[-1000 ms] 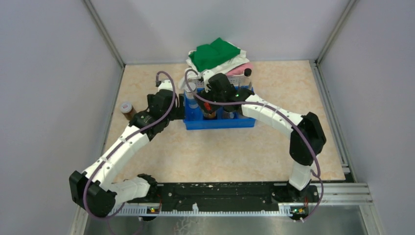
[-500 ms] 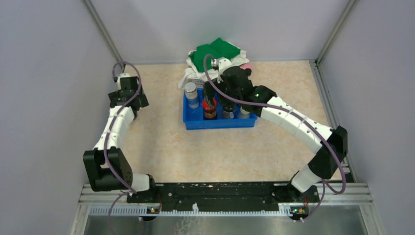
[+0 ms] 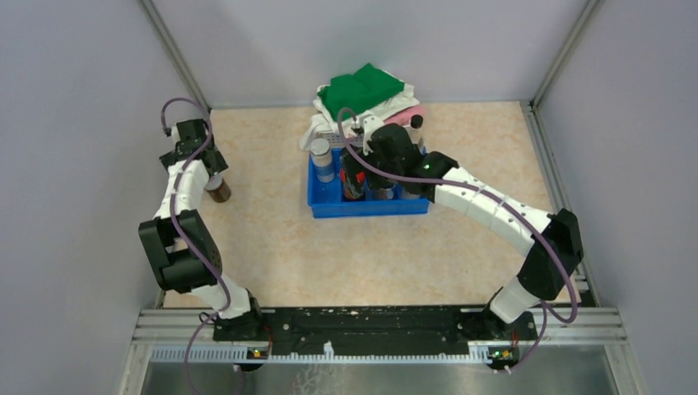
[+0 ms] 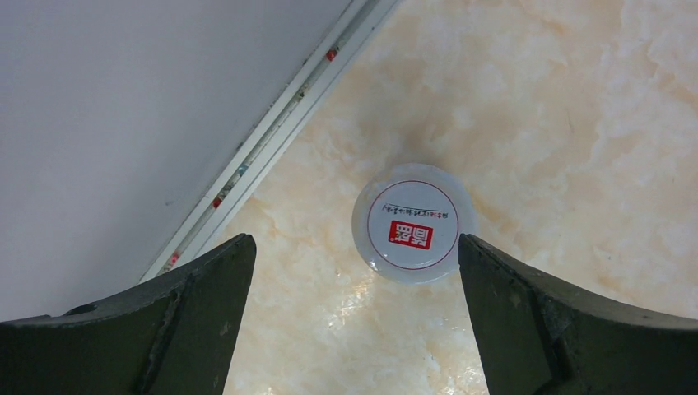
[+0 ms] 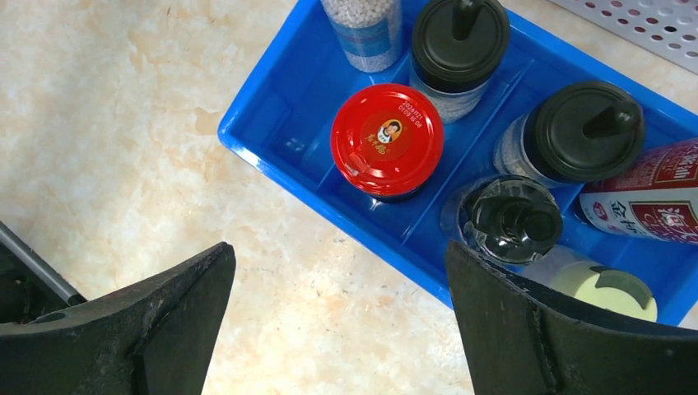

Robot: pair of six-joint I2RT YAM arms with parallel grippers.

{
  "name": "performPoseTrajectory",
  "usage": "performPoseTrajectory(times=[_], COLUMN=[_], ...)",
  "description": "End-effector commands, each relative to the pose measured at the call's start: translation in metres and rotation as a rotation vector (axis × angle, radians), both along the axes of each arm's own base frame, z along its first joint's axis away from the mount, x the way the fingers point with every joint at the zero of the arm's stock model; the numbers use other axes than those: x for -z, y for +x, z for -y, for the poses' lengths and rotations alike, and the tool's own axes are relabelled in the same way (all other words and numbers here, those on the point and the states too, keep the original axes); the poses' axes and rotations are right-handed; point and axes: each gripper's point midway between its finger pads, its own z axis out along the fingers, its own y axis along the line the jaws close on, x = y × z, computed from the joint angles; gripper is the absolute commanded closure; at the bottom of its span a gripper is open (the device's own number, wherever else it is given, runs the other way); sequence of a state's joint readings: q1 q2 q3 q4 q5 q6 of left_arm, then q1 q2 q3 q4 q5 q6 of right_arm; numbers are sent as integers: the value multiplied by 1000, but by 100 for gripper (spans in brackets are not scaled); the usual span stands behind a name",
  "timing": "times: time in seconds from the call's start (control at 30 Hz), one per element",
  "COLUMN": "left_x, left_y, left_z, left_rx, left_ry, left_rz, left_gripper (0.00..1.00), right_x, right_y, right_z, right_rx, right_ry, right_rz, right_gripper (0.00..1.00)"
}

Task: Organize the condiment bottles
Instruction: Move the bottle to the center of the board.

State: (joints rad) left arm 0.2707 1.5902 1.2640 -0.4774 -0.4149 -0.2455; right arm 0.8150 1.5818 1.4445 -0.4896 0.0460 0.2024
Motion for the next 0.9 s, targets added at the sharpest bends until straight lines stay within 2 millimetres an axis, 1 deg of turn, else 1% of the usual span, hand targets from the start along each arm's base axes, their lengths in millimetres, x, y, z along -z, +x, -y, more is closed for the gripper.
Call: performPoseTrajectory(times=[0.0,0.13,0.23,0.3,0.37,0.57,0.67,0.87], left_x=[4,26,41,47,53,76,77,66], left_y=[15,13,17,21,23,30,33,39], left_z=[5,5,13,16,17,20,17,10], left_rx=[31,45,66,79,74,81,79,70], left_ry=[-42,-98,-157,-182,-203,-269,-267,-238], left_rz=[42,29,25,22,9,-50,-55,-36], left_gripper=[1,1,1,1,1,1,1,1], right_x=[-7,5,6,5,4,11,10,15], right_y=[2,3,4,5,4,3,2,-1], right_z=[-11,-11,-13,-14,-16,-15,-15,-10], right_rx=[-47,-50,-42,-32,-24,-13,-14,-12], right_ry=[22,-17,-17,-8,1,1,1,-7], right_rz=[13,-20,-33,-44,-50,-72,-71,-66], right_gripper=[3,4,4,4,4,4,5,5])
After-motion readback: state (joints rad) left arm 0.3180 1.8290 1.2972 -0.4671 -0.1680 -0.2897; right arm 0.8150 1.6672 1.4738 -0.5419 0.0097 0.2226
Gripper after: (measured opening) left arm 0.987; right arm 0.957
